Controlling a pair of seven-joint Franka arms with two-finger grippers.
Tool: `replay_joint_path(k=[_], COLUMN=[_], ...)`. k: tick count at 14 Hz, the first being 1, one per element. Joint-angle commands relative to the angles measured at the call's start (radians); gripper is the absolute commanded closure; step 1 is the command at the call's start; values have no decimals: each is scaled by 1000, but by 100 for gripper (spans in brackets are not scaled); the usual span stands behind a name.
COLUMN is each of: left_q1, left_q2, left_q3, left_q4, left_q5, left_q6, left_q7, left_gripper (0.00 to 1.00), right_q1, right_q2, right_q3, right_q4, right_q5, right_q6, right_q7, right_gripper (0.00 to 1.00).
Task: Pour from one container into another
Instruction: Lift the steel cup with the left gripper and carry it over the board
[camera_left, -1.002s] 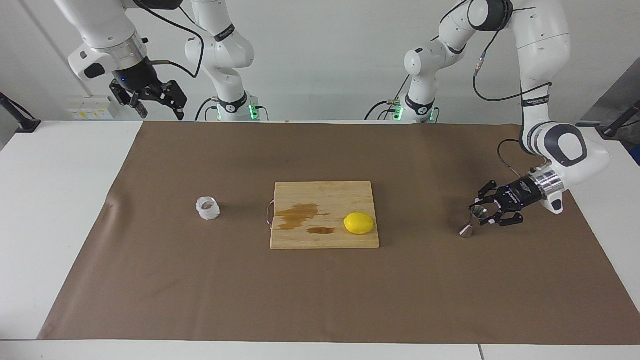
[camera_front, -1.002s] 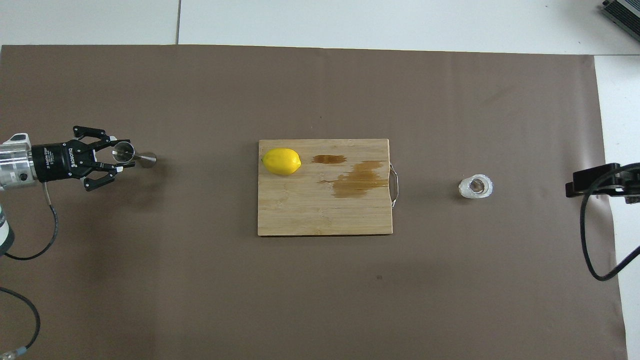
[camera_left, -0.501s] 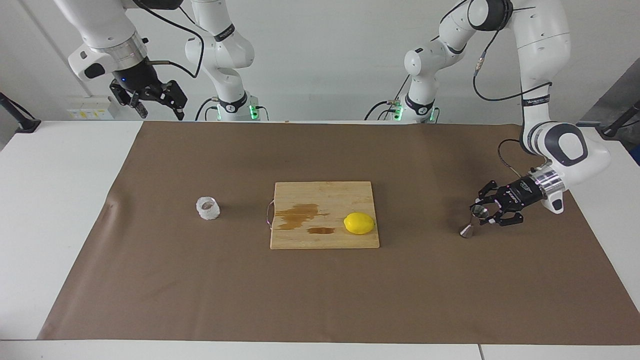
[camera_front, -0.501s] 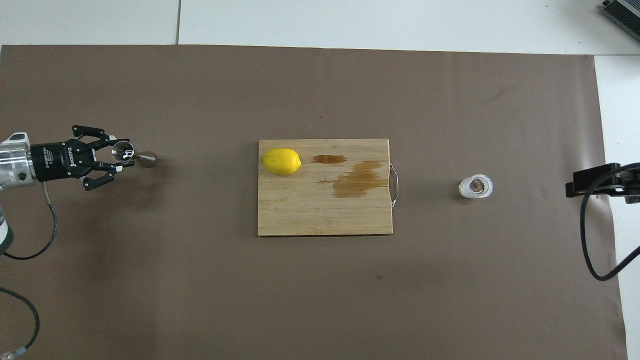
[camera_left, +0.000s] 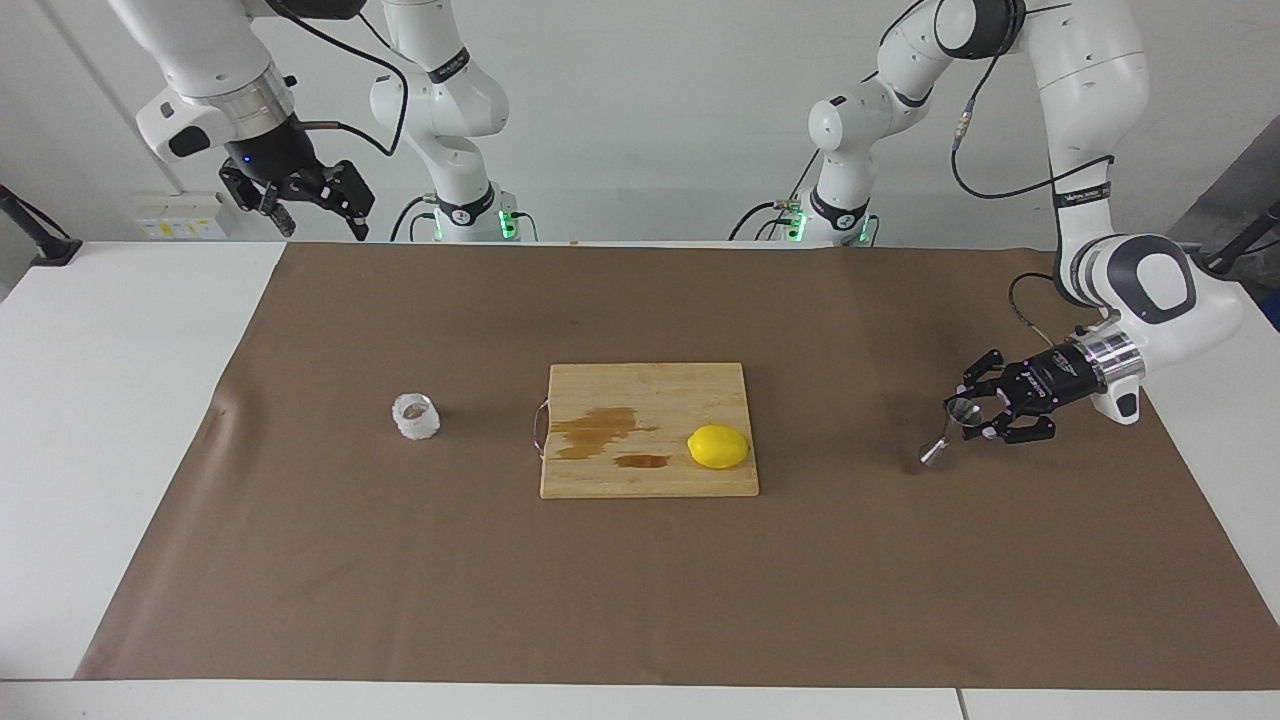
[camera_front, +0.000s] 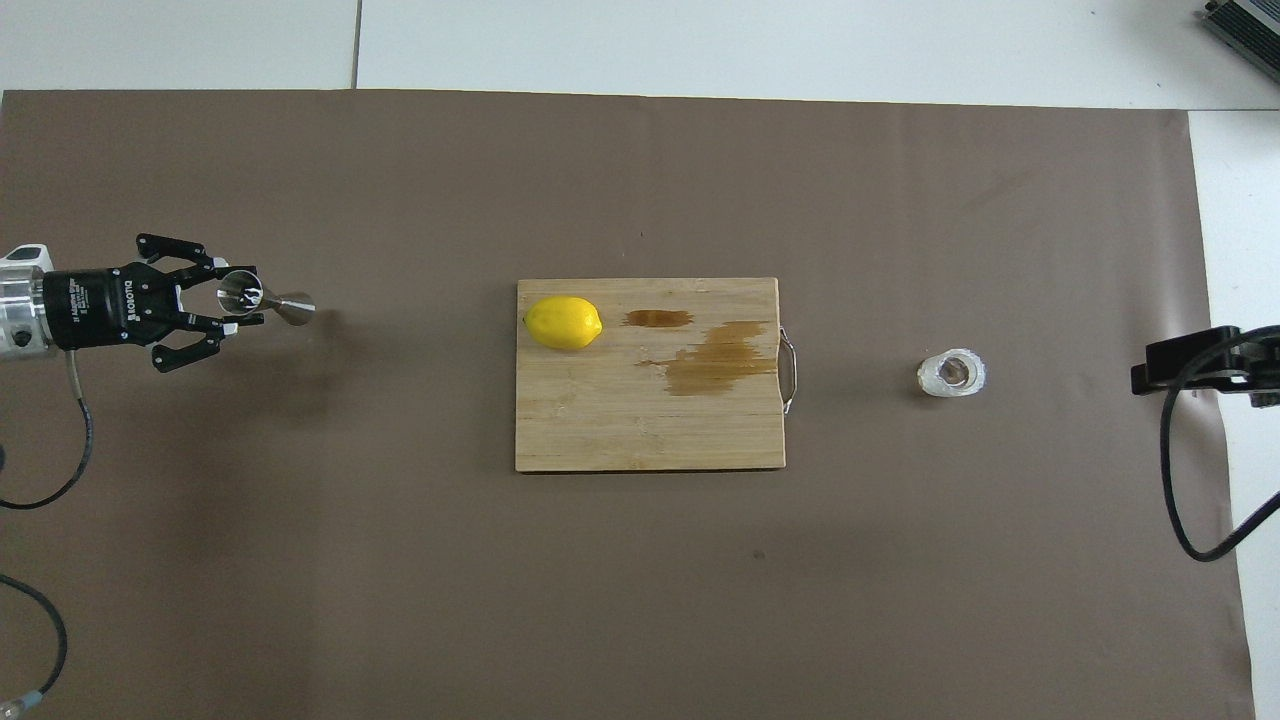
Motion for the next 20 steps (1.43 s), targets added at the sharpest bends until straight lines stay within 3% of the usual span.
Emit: replay_joint_path(k=[1,3,8,15,20], left_q1=[-30,-64,-265,-512,-632], left_q2=[-12,-35,-116,-121,-133], left_q3=[-24,-50,-51,-53,-56], left_q4=[9,9,-6,-5,-44], left_q5=[-18,-19,-82,-174,-291], left_q6=[-24,-5,140,369,515], left_q7=[-86,-117,-217,-315,-318], left_gripper=[100,100,100,100,100], right_q1=[-13,-13,-13,-13,-13], right_q2=[-19,-19,-19,-19,-19], right_q3=[5,5,5,5,5], right_q4=[-18,-18,-18,-18,-18], right_q5=[10,10,10,10,10], right_q6=[-2,-2,-2,-2,-2], right_q7=[-8,-8,-8,-8,-8], right_gripper=[0,0,0,0,0])
